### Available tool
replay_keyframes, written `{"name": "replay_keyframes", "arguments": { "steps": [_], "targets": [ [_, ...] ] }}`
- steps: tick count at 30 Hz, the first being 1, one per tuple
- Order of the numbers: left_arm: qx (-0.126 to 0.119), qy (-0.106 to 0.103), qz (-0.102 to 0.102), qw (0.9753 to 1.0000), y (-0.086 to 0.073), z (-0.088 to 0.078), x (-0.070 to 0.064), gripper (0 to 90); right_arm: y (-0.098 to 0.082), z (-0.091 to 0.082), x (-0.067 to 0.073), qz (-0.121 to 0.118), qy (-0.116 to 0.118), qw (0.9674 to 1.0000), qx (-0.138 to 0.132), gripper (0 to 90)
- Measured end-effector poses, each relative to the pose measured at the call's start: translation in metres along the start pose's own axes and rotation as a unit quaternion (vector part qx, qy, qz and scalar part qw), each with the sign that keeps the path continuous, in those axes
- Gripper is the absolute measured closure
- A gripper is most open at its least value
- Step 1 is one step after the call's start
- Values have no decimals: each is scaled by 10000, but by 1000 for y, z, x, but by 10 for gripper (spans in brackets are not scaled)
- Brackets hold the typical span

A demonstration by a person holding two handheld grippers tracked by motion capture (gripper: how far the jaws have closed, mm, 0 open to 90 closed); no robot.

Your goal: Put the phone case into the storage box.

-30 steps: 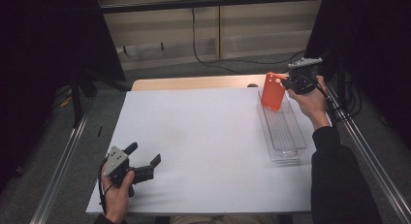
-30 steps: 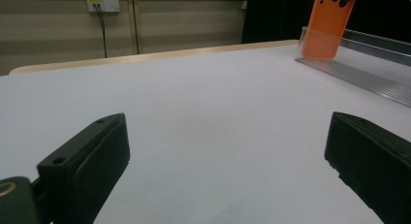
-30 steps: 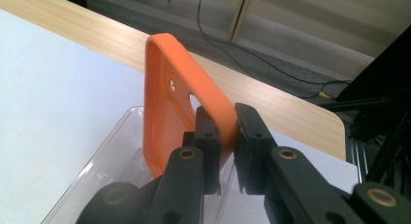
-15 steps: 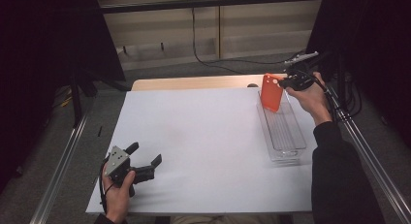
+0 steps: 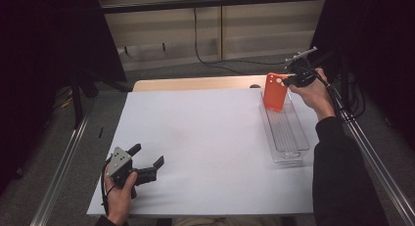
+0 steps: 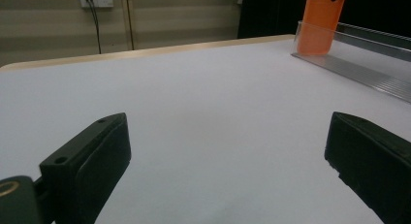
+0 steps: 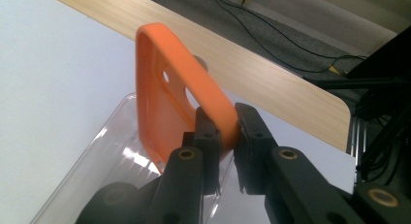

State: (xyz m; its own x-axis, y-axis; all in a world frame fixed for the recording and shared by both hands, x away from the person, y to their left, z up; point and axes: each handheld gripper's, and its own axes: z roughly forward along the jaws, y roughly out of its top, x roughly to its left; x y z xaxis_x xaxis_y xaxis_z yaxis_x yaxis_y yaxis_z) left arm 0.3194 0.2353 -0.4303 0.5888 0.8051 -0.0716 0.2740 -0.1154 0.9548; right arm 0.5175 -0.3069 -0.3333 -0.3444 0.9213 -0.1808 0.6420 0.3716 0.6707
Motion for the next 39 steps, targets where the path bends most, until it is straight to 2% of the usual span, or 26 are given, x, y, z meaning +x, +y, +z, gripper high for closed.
{"name": "replay_keyframes", "arguments": {
  "steps": [5,10,14,24,28,31,34,39],
  "targets": [
    [-3,2,-7,10000,0,0,0,27,0,5,-4,-13,-89,9999,-78,810],
    [-23,13,-33,10000,0,0,1,27,-1,8,-5,85,-172,9997,-137,811],
    [-39,7,-40,10000,0,0,0,27,0,10,-2,13,-297,9994,-166,816],
    [-28,22,-34,10000,0,-1,2,28,-2,11,7,-158,-496,9974,-492,820],
    [9,16,-18,10000,0,-1,2,28,-8,9,7,-108,-536,9969,-572,819],
    [-2,21,-16,10000,0,0,2,28,-13,4,1,14,-309,9982,-518,817],
    [-13,25,-43,10000,0,1,1,28,-14,-1,-2,27,-85,9993,-365,814],
    [21,1,-12,10000,0,3,0,28,-12,-4,-4,114,117,9998,-148,810]
  ]
}}
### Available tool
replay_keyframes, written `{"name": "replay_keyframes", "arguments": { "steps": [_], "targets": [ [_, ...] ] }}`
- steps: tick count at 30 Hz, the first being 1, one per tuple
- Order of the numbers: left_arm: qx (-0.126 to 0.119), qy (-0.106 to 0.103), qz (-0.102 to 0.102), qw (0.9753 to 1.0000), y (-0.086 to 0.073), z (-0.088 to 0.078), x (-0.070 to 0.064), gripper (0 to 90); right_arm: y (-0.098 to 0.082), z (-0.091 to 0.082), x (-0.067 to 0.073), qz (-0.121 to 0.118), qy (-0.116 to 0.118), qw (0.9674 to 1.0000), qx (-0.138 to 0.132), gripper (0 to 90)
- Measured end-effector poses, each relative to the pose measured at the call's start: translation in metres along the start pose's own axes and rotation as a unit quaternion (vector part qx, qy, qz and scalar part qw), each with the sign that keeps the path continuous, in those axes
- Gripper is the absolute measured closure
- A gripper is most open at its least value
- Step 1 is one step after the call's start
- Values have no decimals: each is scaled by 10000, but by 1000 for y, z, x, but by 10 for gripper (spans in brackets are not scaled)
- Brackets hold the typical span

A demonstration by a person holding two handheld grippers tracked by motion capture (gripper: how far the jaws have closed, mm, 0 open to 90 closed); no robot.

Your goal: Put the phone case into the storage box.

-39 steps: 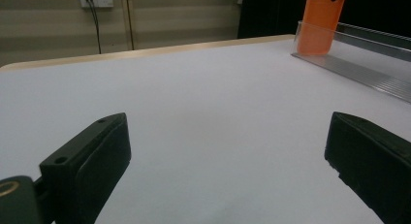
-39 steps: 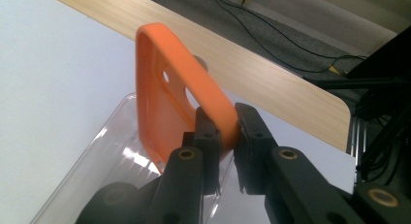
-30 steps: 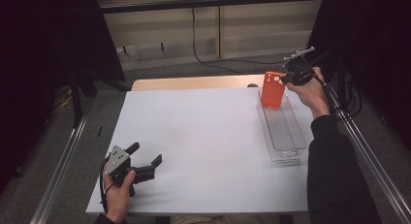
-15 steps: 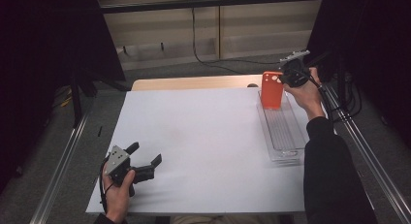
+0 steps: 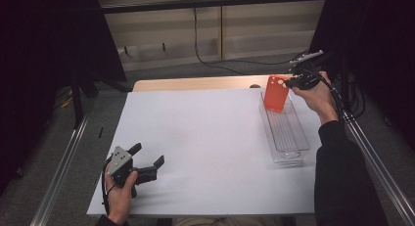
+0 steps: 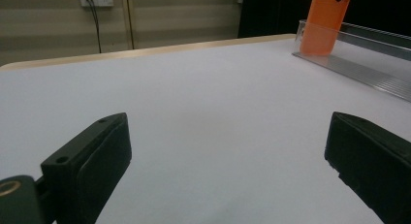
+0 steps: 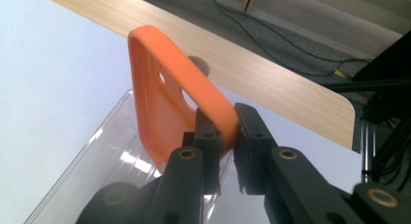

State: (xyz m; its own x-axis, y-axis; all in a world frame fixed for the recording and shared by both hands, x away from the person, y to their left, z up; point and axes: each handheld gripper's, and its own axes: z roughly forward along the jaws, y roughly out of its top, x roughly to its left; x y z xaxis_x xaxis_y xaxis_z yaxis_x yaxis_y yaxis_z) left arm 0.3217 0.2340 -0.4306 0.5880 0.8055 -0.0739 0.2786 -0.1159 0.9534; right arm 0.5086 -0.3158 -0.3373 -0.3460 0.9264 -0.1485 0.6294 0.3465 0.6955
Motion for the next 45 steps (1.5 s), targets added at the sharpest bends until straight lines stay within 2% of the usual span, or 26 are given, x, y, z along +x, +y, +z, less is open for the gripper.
{"name": "replay_keyframes", "arguments": {
  "steps": [4,6,11,16,20,25,29,38,45],
  "targets": [
    [3,-1,-9,10000,0,0,1,29,5,-1,-1,12,147,9997,208,807],
    [-4,-9,-15,10000,0,0,1,29,6,-1,0,-97,83,9996,265,809],
    [0,-9,-11,10000,0,0,1,29,8,3,8,-277,-236,9993,45,815],
    [8,4,-8,10000,-1,0,2,29,8,6,12,-380,-376,9984,-186,817],
    [2,8,-13,10000,-1,0,2,29,3,8,10,-357,-412,9982,-265,818],
    [33,14,14,10000,-1,1,1,29,3,8,0,-195,-186,9995,-140,814],
    [36,9,19,10000,-1,1,1,28,5,13,-5,-73,-102,9997,-186,814],
    [-20,58,4,10000,0,-1,4,29,9,19,-9,-56,-119,9998,-161,801],
    [-19,42,-14,10000,0,-1,3,29,9,22,-9,72,-124,9997,-199,776]
  ]
}}
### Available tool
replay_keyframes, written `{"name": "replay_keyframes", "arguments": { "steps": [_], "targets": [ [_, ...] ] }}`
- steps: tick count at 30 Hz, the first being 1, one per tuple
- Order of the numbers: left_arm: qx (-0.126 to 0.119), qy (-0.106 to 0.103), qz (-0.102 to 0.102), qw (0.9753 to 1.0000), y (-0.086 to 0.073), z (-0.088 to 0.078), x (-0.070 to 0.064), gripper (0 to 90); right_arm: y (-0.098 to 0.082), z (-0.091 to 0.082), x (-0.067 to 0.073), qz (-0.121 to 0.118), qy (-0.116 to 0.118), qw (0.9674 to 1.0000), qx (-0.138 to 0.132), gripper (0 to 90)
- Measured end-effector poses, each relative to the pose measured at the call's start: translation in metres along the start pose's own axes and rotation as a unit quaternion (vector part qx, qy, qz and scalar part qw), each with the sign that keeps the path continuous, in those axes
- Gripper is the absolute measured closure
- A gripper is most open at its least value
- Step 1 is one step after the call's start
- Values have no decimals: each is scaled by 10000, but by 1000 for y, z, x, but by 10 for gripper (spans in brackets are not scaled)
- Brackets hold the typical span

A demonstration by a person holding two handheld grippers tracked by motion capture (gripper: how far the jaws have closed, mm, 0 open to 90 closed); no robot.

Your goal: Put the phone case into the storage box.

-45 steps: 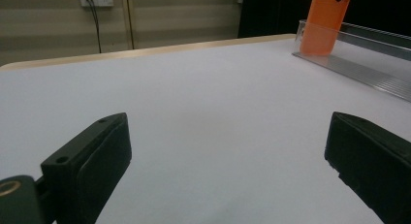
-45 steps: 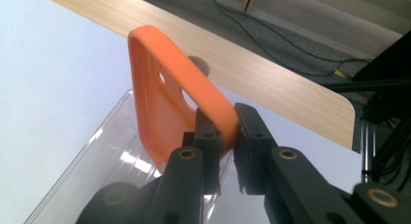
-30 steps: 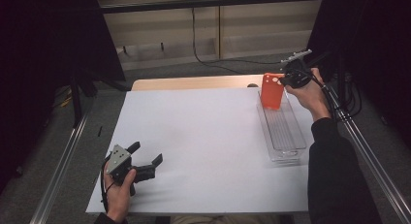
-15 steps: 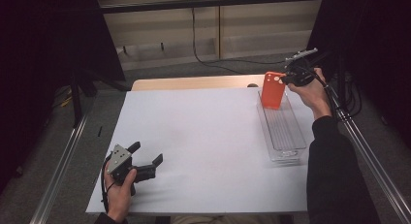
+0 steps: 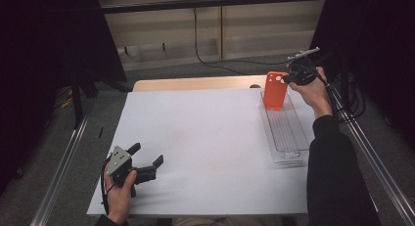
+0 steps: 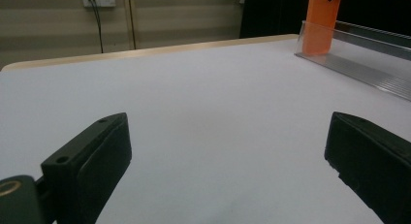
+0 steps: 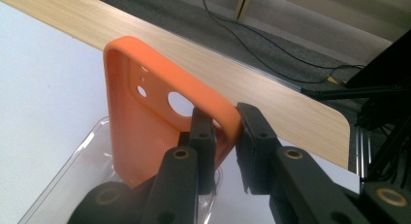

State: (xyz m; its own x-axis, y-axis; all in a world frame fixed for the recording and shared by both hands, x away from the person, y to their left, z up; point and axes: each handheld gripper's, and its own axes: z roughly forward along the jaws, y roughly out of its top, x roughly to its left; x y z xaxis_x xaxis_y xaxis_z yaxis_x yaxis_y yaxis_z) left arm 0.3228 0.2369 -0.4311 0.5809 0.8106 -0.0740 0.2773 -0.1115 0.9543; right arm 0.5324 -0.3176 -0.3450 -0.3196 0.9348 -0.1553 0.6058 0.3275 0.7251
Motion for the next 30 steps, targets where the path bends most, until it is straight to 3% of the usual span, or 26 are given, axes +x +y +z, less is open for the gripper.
{"name": "replay_keyframes", "arguments": {
  "steps": [10,16,30],
  "targets": [
    [-8,-1,6,10000,0,-1,1,29,0,2,-2,168,23,9998,-51,749],
    [-7,3,8,10000,0,-1,1,29,-1,4,-4,256,22,9996,-102,790],
    [-19,23,-4,10000,0,-1,1,29,-1,7,-4,367,-8,9992,-162,745]
  ]
}}
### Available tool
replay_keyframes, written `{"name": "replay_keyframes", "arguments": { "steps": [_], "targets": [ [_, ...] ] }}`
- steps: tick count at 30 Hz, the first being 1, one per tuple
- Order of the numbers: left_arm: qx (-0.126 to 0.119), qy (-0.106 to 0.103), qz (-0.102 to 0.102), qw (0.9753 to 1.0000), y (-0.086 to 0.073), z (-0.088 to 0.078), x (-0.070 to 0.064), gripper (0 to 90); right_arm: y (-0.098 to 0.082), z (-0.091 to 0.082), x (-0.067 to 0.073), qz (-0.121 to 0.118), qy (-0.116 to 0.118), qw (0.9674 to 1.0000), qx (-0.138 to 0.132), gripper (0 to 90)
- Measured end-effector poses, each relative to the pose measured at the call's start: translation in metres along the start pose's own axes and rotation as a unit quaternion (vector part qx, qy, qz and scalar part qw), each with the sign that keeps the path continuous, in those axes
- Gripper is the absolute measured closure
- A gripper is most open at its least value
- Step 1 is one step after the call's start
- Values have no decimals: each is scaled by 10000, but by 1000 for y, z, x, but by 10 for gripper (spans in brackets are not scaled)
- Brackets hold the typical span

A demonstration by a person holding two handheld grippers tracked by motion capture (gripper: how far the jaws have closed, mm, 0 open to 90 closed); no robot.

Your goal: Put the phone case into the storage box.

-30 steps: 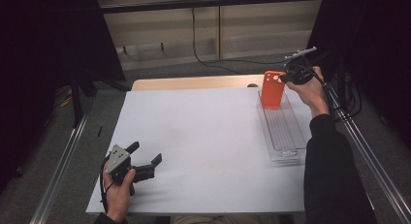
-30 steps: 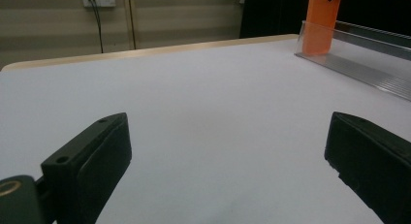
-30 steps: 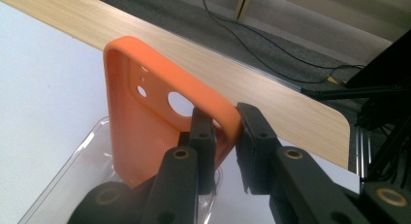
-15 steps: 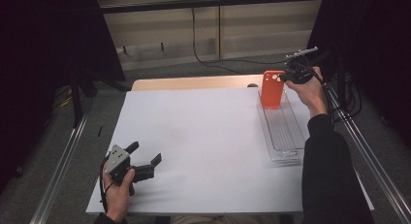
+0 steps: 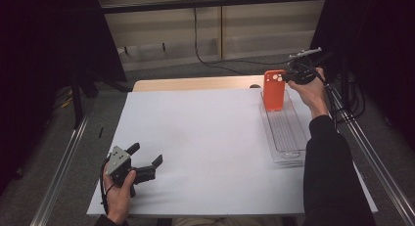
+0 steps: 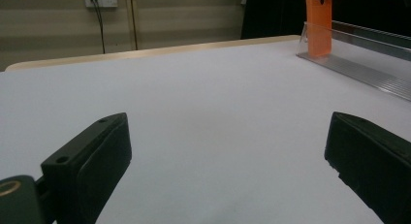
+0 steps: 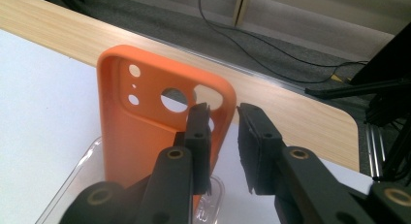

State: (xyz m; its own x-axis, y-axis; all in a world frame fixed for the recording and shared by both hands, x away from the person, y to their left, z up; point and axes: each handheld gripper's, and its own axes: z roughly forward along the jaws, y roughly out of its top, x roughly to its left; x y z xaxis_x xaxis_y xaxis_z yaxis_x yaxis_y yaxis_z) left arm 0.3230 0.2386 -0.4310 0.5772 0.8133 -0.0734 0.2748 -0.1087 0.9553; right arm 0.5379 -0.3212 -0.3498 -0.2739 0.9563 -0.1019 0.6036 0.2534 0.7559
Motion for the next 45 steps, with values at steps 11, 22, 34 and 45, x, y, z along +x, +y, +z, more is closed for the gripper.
{"name": "replay_keyframes", "arguments": {
  "steps": [11,22,34,45],
  "targets": [
    [-3,5,7,10000,0,0,0,29,-1,-2,-1,57,29,10000,-25,683],
    [-37,18,-3,10000,2,0,-1,29,-5,-5,-1,218,42,9997,-134,548],
    [-69,56,-51,9999,3,2,-2,28,-11,-8,-6,457,-83,9987,-217,252],
    [-110,39,-52,9999,2,-2,0,29,-19,-14,-6,694,-17,9962,-524,108]
  ]
}}
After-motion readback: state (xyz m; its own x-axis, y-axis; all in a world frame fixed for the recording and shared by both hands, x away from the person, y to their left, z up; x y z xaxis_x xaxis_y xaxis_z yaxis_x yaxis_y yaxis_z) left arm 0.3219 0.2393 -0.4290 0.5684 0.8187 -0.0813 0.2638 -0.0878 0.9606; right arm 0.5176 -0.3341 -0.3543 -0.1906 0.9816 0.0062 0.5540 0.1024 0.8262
